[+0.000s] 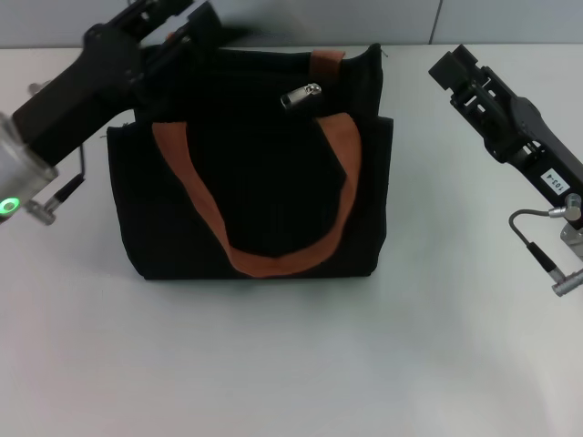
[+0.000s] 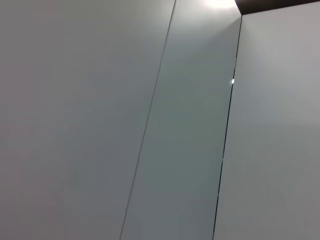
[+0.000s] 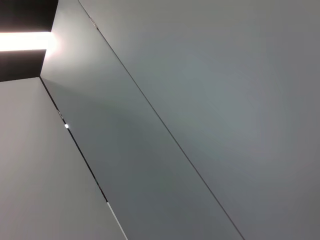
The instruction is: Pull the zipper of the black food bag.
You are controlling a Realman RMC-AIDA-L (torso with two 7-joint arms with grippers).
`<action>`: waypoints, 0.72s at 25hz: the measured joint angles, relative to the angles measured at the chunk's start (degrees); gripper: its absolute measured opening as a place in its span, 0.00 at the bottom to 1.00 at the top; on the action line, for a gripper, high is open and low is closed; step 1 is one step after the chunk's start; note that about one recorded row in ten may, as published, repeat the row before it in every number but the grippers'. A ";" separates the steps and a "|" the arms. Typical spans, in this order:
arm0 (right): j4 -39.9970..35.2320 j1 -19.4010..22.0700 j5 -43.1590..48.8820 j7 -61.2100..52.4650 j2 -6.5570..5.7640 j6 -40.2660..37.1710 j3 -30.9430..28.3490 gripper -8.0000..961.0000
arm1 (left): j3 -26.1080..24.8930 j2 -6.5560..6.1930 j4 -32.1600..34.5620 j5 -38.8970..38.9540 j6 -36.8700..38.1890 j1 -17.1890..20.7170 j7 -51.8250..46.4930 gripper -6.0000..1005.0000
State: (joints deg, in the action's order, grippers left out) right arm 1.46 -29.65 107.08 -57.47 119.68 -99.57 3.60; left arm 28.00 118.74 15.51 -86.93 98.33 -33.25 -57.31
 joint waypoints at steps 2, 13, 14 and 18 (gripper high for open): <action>-0.01 0.01 0.02 0.53 -0.02 0.18 -0.05 0.61 | -0.57 -0.07 0.51 0.70 2.29 1.40 0.01 0.47; -2.24 -0.14 0.83 0.91 -0.39 0.37 1.24 0.63 | 2.21 -0.21 1.64 4.55 15.31 10.12 -0.30 0.66; -2.78 -0.02 0.86 0.89 -0.40 0.23 1.42 0.63 | 3.53 -0.29 1.65 4.06 14.91 10.77 0.05 0.66; -6.38 1.15 0.87 3.91 -0.37 -1.36 4.64 0.64 | 8.61 -0.77 2.73 2.82 14.50 12.97 2.61 0.66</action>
State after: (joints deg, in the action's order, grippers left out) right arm -4.93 -28.50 107.96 -53.56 119.31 -100.92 8.24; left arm 36.62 117.97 18.23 -84.12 112.83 -20.27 -54.71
